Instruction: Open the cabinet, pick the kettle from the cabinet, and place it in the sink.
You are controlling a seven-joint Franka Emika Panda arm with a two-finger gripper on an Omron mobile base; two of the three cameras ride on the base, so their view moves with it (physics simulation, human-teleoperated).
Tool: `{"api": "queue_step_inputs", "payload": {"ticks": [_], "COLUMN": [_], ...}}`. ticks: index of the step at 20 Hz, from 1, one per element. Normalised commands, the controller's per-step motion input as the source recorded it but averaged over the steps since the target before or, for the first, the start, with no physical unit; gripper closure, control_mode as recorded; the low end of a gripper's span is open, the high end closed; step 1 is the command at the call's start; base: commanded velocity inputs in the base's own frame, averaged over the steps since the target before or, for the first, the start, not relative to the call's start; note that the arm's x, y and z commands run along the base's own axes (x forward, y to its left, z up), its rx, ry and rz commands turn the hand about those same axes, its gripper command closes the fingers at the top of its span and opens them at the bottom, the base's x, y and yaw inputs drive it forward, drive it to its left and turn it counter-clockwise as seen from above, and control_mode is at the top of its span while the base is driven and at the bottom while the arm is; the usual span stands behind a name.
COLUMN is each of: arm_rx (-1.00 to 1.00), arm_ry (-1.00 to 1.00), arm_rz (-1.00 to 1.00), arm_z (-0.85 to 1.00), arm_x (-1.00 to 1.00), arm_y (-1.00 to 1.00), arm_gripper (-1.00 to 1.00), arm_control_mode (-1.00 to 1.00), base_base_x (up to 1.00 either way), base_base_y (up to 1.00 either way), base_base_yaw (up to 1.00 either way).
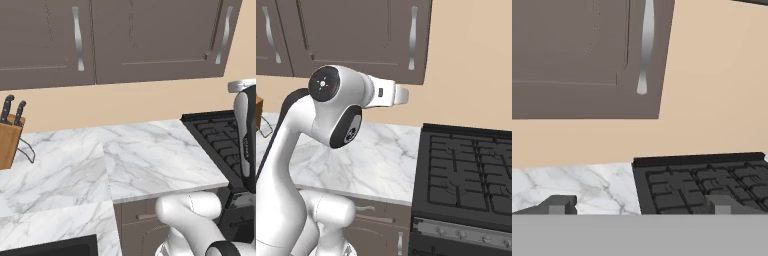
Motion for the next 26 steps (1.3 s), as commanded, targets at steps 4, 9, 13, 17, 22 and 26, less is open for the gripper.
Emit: {"api": "queue_step_inputs", "payload": {"ticks": [4,9,13,17,22,26], "arm_rx": [0.00,0.00,0.00,0.00,0.00,0.01], "arm_ry": [0.00,0.00,0.02,0.02,0.00,0.00], "arm_rz": [0.00,0.00,0.00,0.00,0.00,0.00], "arm_z": [0.27,0.26,0.24,0.22,0.20,0.17], "arm_x": [0.00,0.00,0.04,0.10,0.13,0.15], "arm_y": [-0.03,0.00,0.00,0.00,0.00,0.00], "arm_gripper": [-1.00,-1.00,-1.00,-1.00,-1.00,-1.00], "arm_control_mode": [-1.00,-1.00,-1.00,-1.00,-1.00,-1.00], "base_base_x": [0.00,0.00,0.00,0.00,0.00,0.00], "base_base_y": [0.00,0.00,0.00,0.00,0.00,0.00], "base_base_yaw": [0.00,0.00,0.00,0.00,0.00,0.00]}}
